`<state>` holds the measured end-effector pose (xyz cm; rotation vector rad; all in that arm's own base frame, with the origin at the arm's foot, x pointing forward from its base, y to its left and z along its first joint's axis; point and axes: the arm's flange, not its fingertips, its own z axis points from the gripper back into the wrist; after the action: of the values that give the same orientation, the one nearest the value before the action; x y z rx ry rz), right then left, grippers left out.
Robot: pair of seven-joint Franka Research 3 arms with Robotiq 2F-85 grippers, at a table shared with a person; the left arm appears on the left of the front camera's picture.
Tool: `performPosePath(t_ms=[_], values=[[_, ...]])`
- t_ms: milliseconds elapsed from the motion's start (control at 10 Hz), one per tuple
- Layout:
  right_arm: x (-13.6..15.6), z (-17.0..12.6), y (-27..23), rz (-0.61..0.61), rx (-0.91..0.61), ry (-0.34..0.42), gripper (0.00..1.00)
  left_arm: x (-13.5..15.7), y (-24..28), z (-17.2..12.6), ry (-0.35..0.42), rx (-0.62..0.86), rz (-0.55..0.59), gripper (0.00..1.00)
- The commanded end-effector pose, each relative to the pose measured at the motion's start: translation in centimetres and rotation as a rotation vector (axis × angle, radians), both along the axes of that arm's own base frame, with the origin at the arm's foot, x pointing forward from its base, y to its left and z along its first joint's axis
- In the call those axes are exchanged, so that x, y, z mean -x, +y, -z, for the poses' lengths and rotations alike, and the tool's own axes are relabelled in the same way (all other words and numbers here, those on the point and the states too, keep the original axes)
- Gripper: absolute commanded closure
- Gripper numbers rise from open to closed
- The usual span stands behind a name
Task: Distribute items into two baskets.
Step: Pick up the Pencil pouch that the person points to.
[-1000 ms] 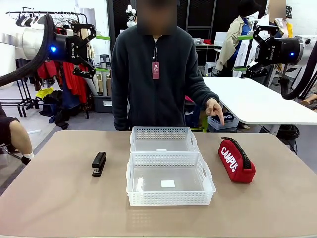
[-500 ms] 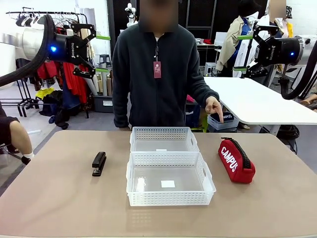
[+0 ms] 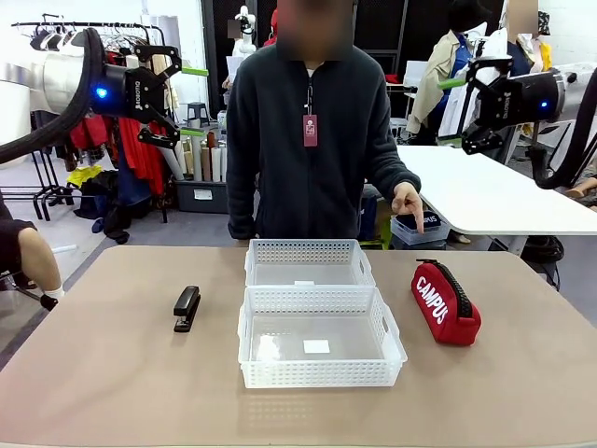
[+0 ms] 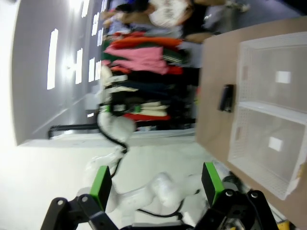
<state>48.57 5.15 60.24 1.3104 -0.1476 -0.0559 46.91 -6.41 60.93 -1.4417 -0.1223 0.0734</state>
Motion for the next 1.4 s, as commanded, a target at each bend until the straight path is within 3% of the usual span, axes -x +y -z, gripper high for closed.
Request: performPosePath(t_ms=[0, 200, 400, 700, 900, 1000, 1100, 1300], values=[[0.4, -1.5, 1.4, 0.077, 0.199, 0.023, 0.00, 0.1, 0.1, -0.1, -0.001, 0.000, -0.001, 0.00], [0.9, -2.3, 2.4, 0.117, 0.415, 0.017, 0.00, 0.1, 0.1, -0.1, -0.001, 0.000, -0.001, 0.00], [1.3, -2.1, 3.2, 0.165, 0.651, 0.070, 0.00, 0.1, 0.1, -0.1, -0.001, 0.000, -0.001, 0.00], [1.4, -0.6, 3.6, 0.219, 0.921, 0.090, 0.00, 0.1, 0.1, -0.1, -0.001, 0.000, -0.001, 0.00], [0.9, -0.2, 3.4, 0.214, 0.992, 0.083, 0.00, 0.1, 0.1, -0.1, -0.001, 0.000, -0.001, 0.00], [0.3, -0.1, 3.3, 0.195, 0.893, 0.079, 0.00, 0.1, 0.1, -0.1, -0.001, 0.000, -0.001, 0.00], [1.4, 0.1, 2.7, 0.201, 0.967, 0.067, 0.00, 0.1, 0.1, -0.1, -0.001, 0.000, -0.001, 0.00], [1.4, 0.1, 2.7, 0.201, 0.967, 0.067, 0.00, 0.1, 0.1, -0.1, -0.001, 0.000, -0.001, 0.00]])
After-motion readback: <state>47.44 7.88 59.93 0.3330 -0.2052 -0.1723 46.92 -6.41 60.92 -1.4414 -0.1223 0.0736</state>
